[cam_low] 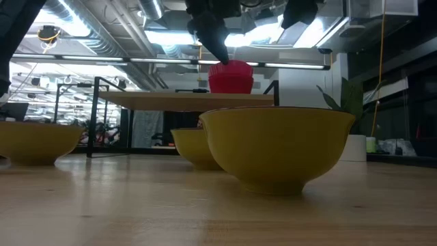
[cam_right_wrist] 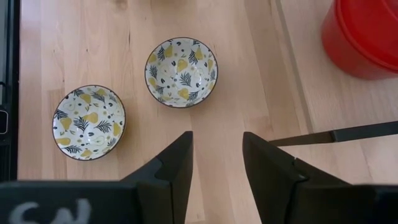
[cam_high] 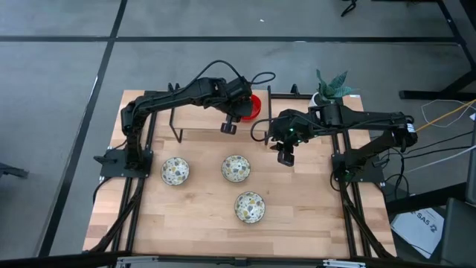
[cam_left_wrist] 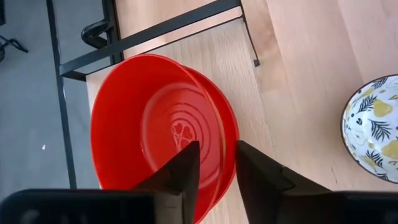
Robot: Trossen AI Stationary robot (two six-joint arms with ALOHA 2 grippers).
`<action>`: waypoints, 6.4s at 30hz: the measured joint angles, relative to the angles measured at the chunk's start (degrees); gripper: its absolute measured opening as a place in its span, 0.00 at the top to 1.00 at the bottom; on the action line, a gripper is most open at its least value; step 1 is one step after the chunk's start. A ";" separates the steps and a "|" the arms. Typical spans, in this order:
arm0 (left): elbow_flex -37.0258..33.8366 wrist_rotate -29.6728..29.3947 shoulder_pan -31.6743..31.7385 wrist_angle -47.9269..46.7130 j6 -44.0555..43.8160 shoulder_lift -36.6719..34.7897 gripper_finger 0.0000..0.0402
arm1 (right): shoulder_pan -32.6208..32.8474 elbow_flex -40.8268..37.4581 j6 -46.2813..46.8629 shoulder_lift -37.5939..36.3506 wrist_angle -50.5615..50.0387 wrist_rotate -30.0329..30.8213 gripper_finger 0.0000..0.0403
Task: Pick & Place Mini bowls
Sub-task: Stack the red bowl on the red bowls on the shelf, then put the left white patterned bowl on the shelf
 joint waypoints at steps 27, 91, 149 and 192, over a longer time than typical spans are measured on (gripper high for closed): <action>5.01 6.64 0.74 2.08 -4.46 0.53 0.98 | -0.02 -0.02 -1.14 -0.02 -0.04 -0.01 0.65; -8.76 16.63 -10.17 -12.25 -18.34 -17.89 1.00 | 0.00 -0.02 7.34 -0.02 -0.69 1.05 0.65; -46.80 15.51 -20.37 -10.29 -50.04 -35.36 0.52 | 3.68 -86.41 -3.37 -72.43 63.35 4.47 0.65; -59.69 2.43 -44.50 2.59 -64.77 -19.97 0.59 | -0.68 -86.38 1.94 -72.78 62.25 -1.62 0.65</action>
